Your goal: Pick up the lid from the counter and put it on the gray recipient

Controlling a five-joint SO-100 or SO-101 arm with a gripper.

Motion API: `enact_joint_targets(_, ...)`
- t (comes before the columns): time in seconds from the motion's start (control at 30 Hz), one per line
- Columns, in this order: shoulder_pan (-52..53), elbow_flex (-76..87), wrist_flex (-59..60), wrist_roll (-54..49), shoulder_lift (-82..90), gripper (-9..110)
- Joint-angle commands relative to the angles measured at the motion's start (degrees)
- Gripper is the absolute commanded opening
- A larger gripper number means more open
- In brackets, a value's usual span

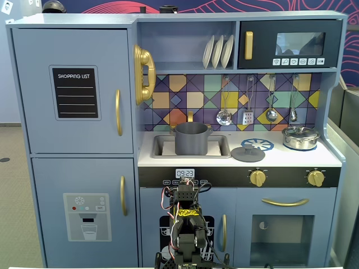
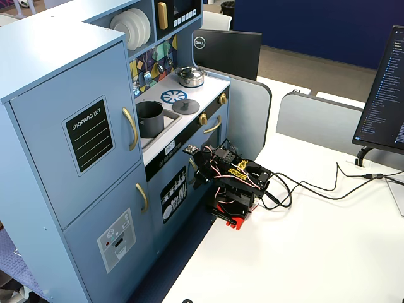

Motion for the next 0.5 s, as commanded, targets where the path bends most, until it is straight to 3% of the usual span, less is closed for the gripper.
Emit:
enact_joint_targets(0.0, 2.6, 0.1, 9.3, 1.4, -1.3, 0)
enact_joint_targets(0.47, 4.2, -1.1, 8.7, 1.3, -0.6, 0)
